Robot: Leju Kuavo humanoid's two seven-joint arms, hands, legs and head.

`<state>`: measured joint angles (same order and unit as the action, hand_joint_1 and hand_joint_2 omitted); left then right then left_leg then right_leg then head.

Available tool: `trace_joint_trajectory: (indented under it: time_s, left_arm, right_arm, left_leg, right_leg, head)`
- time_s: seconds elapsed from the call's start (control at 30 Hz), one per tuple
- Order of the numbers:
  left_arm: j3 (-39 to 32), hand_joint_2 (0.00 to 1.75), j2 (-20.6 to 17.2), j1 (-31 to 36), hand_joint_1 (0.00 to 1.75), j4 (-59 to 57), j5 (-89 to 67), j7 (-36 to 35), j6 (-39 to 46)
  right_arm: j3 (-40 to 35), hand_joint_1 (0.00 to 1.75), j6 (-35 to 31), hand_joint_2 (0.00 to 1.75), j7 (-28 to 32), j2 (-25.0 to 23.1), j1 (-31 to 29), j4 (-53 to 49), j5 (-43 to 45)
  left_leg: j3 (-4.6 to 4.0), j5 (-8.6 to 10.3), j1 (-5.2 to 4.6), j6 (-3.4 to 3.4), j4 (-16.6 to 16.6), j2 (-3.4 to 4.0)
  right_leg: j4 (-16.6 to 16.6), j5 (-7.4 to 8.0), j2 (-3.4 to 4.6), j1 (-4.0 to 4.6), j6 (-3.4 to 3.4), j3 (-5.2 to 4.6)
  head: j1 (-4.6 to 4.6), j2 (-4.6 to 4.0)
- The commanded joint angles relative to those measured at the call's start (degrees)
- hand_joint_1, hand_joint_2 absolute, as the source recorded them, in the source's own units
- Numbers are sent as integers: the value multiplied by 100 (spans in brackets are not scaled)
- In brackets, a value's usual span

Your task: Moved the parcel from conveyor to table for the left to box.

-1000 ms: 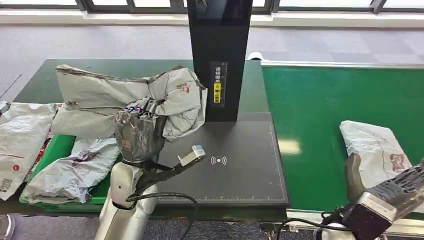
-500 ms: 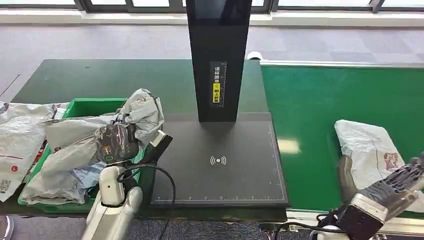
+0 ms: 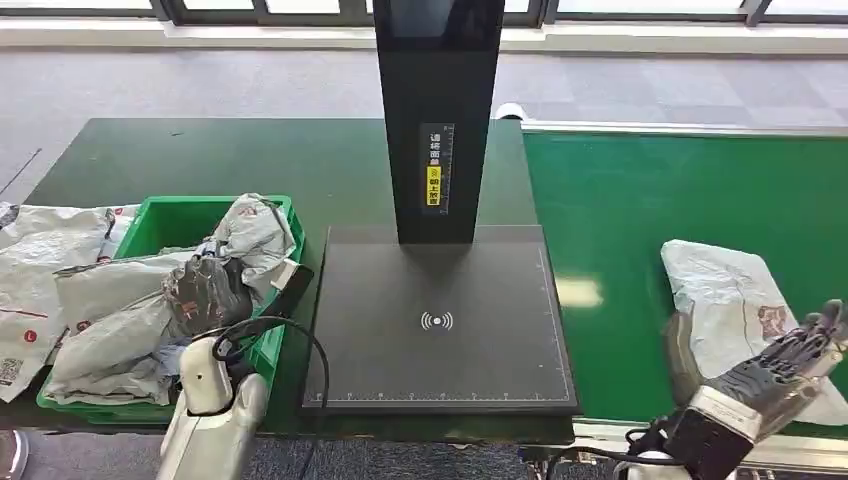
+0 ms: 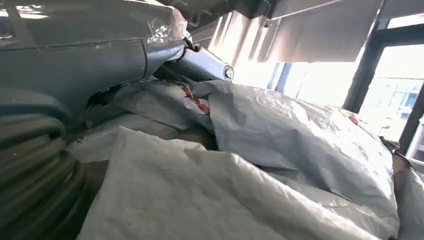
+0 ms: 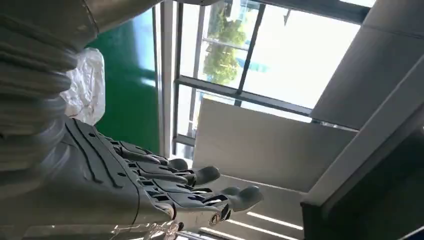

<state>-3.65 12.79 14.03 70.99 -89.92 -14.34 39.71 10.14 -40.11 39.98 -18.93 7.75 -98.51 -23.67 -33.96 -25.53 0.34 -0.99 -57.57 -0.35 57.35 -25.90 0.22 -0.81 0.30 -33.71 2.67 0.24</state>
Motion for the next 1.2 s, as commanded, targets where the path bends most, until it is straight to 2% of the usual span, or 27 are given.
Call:
trace_joint_trajectory:
  time_s: [0.03,0.1,0.23,0.63,0.67,0.73,1.0,1.2]
  left_arm:
    - [-768,175,212,-23,175,246,-8,238,29]
    - [-874,175,305,-128,175,813,-8,423,29]
    - [-979,175,388,-168,175,1116,-8,598,29]
    - [-978,175,304,-38,175,926,-8,627,29]
    - [-981,175,317,-34,0,975,-8,617,29]
    - [-1006,175,416,-1,0,881,8,668,29]
    - [-1069,175,428,24,0,821,-8,721,29]
    - [-1331,175,565,43,0,877,162,1080,29]
  right_arm:
    - [-98,0,11,175,2,-107,-120,461,-11]
    - [-83,0,11,175,2,-107,-135,475,-4]
    - [-74,0,11,175,2,-107,-146,484,8]
    - [-102,0,11,175,2,-107,-141,522,32]
    - [-105,0,11,175,2,-107,-144,526,34]
    - [-114,0,11,175,2,-107,-146,535,33]
    - [-123,0,11,175,2,-107,-172,584,20]
    - [-246,0,11,175,2,-107,-244,748,88]
  left_leg:
    - [13,-3,3,2,8,13]
    - [10,-6,5,2,4,20]
    - [10,-7,5,2,4,18]
    - [11,-1,3,2,8,11]
    - [13,-1,5,2,11,15]
    - [12,-2,5,2,9,14]
    - [6,-1,1,0,4,6]
    - [9,-2,3,0,4,10]
  right_leg:
    - [-11,2,8,5,-3,11]
    - [-8,2,16,6,-3,8]
    - [-8,0,13,6,-4,8]
    - [-9,2,5,5,-4,11]
    - [-15,4,9,7,-4,13]
    - [-14,4,7,7,-5,13]
    - [-5,0,2,1,-3,6]
    - [-6,1,5,4,-3,8]
  head:
    - [0,0]
    - [0,0]
    - [0,0]
    - [0,0]
    - [0,0]
    - [0,0]
    - [0,0]
    - [0,0]
